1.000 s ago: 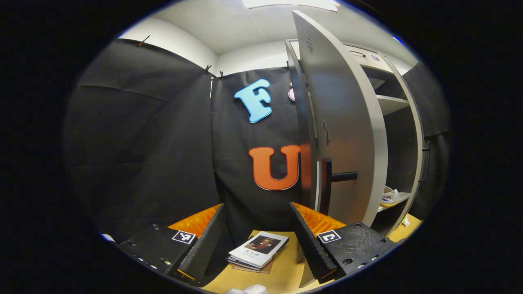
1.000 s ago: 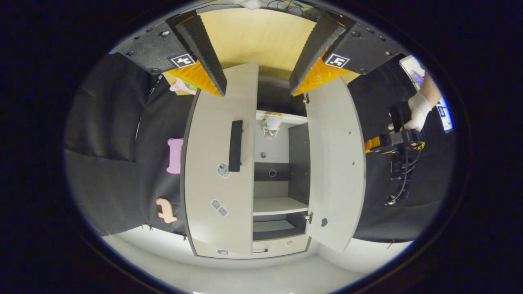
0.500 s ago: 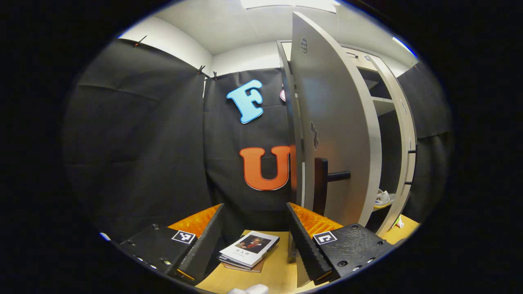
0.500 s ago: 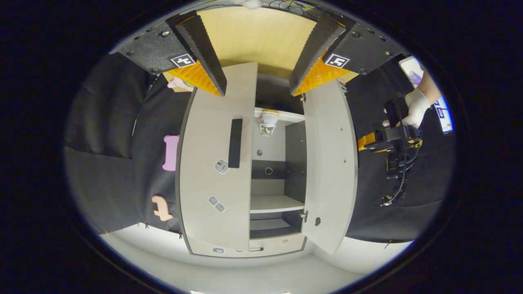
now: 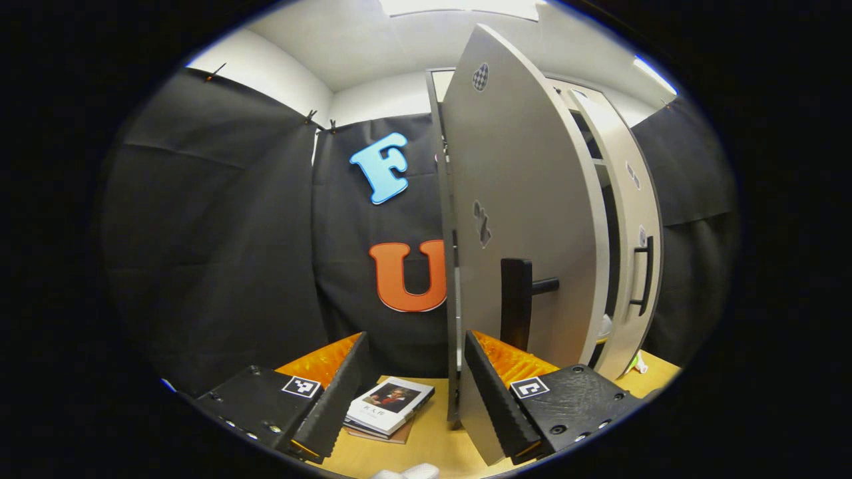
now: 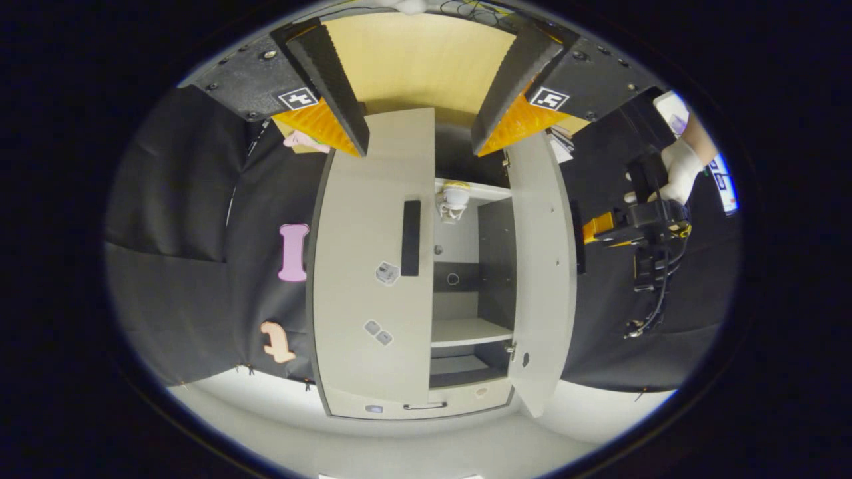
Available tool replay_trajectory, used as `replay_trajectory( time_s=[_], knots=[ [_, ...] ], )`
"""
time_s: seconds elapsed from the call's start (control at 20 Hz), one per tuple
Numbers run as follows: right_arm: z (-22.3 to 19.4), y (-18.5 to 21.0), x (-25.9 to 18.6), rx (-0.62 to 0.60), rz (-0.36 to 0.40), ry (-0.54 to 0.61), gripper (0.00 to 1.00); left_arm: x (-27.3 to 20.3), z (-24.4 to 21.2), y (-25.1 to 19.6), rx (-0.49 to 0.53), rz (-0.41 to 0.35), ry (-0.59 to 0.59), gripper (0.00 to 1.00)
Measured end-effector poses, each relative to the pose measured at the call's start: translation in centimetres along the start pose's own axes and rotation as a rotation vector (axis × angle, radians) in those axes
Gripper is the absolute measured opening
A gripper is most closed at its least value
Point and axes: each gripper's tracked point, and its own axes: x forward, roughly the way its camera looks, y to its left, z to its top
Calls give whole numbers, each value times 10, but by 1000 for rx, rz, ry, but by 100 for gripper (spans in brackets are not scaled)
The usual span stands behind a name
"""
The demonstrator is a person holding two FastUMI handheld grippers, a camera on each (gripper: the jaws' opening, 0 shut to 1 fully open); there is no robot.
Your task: Grab one shoe with the right hand and put it into the shoe cabinet, grab the other shoe with the left hand and put it into the shoe cabinet; then close the right door with the right hand and the left door with the left hand.
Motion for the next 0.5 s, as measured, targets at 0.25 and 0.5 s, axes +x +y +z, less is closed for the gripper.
replay_trajectory(
  time_s=[0.25, 0.5],
  knots=[
    [-2, -20, -3, 10, -22, 2, 100, 11, 5, -49, 1, -73, 4, 88],
    [0, -46, -12, 24, -72, -10, 100, 11, 13, -81, -28, -88, 13, 97]
  ],
)
